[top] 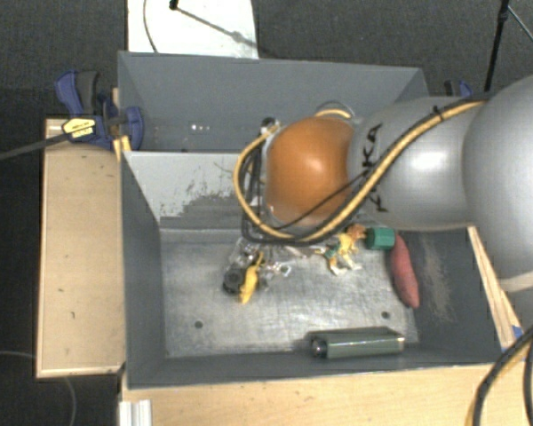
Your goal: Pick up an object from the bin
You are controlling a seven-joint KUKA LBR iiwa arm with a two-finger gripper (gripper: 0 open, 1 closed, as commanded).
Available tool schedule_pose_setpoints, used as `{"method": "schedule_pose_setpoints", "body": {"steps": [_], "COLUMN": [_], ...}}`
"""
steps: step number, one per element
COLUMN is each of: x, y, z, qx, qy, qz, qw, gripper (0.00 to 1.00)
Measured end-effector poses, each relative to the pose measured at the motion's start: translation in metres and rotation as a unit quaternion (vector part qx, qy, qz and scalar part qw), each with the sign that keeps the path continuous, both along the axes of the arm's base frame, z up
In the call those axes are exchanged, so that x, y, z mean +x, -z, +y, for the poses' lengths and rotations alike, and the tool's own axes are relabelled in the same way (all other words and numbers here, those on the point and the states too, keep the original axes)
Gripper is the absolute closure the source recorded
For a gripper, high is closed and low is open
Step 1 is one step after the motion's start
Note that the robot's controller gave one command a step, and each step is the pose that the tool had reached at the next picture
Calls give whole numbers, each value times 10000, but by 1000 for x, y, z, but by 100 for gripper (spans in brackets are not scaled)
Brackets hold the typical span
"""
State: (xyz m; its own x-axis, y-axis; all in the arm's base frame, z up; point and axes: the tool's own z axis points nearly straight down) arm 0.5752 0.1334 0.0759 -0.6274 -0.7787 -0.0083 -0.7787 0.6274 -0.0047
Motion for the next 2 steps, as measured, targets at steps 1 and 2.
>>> {"method": "schedule_pose_setpoints", "body": {"steps": [1,2], "x": [-1,-1], "y": [-5,-12], "z": [0,0], "qx": [-6,-6], "qy": [8,14], "qz": [30,27], "qw": [10000,10000], "gripper": [100,100]}}
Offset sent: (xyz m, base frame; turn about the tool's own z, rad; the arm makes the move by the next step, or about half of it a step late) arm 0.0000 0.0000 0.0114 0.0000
